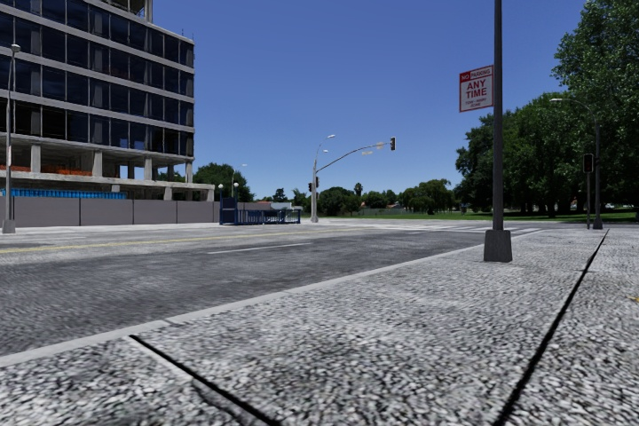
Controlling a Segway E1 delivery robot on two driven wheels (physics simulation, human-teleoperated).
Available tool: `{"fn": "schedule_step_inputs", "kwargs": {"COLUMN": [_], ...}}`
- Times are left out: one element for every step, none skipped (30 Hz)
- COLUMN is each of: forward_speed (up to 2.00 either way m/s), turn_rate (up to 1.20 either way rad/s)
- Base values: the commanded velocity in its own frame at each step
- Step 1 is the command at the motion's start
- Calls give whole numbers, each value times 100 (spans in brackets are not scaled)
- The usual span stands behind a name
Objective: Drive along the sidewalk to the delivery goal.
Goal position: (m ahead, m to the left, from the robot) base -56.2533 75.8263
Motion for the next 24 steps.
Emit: {"fn": "schedule_step_inputs", "kwargs": {"forward_speed": [0, 0, 0, 0, 0, 0, 0, 0, 0, 0, 0, 0, 0, 0, 0, 0, 0, 0, 0, 0, 0, 0, 0, 0], "turn_rate": [0, 0, 0, 0, 0, 0, 0, 0, 0, 0, 0, 0, 0, 0, 0, 0, 0, 0, 0, 0, 0, 0, 0, 0]}}
